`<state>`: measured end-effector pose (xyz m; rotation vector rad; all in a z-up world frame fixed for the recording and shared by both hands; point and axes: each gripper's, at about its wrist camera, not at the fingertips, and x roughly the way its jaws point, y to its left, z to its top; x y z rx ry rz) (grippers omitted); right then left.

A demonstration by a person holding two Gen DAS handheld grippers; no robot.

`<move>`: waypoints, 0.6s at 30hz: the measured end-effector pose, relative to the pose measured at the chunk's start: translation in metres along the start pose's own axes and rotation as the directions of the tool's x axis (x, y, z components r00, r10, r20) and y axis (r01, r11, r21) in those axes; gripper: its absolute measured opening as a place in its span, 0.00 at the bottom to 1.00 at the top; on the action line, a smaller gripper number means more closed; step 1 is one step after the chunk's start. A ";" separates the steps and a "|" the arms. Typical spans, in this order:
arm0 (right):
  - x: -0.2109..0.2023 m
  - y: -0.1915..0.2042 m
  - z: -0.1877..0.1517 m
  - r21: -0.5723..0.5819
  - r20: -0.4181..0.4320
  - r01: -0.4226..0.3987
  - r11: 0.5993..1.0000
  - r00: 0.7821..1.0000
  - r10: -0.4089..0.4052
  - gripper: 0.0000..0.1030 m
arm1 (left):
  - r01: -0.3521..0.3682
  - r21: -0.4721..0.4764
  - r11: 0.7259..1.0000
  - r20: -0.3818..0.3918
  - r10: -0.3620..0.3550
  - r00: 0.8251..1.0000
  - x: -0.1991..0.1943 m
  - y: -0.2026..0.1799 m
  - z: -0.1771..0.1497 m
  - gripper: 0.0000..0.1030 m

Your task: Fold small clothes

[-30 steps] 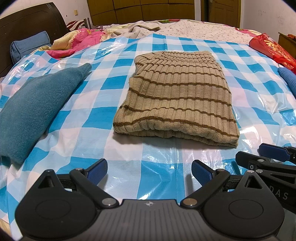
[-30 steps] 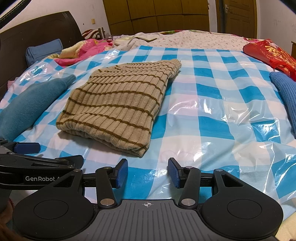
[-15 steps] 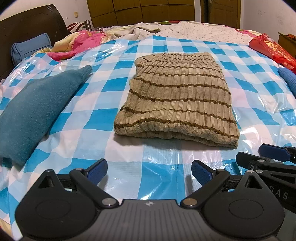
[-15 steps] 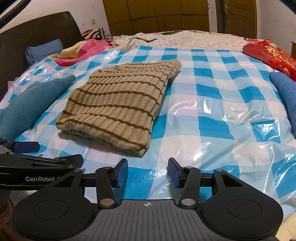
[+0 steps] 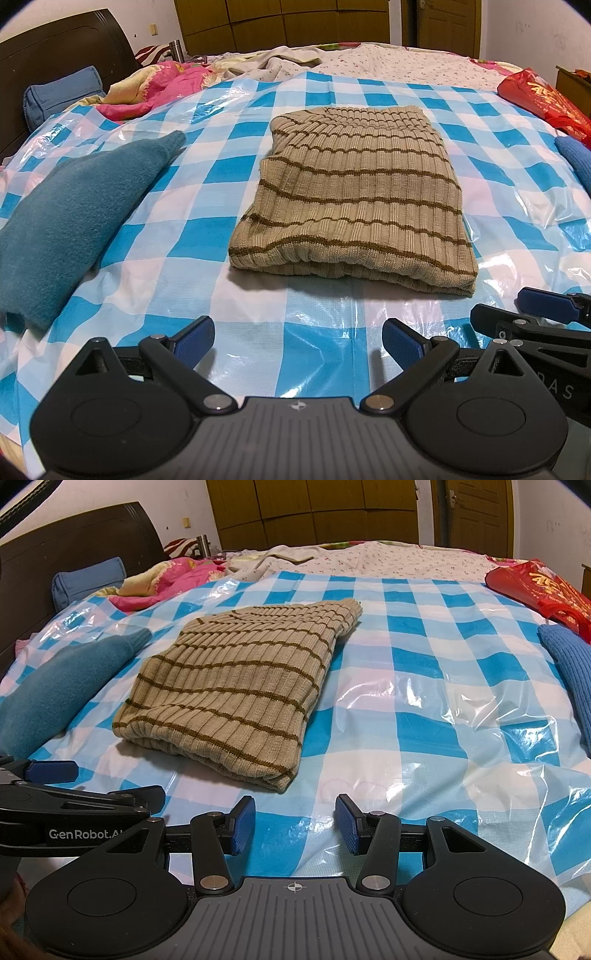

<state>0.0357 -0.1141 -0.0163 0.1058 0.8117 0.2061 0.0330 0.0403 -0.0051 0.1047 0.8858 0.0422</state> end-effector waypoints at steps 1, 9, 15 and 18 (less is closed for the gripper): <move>0.000 0.000 0.000 0.000 0.000 0.000 1.000 1.000 0.000 0.46 | 0.000 0.000 1.000 0.000 0.000 1.000 0.000 0.000 0.000 1.00; 0.000 0.000 0.000 -0.001 0.000 0.001 1.000 1.000 -0.001 0.46 | 0.001 -0.004 1.000 -0.005 -0.001 1.000 0.000 0.001 0.000 1.00; 0.000 0.000 0.000 -0.001 0.000 0.001 1.000 1.000 -0.001 0.46 | 0.002 -0.008 1.000 -0.010 -0.002 1.000 0.000 0.001 0.000 1.00; 0.000 0.000 0.000 -0.002 0.000 0.002 1.000 1.000 -0.002 0.46 | 0.002 -0.008 1.000 -0.010 -0.002 1.000 0.000 0.000 0.000 1.00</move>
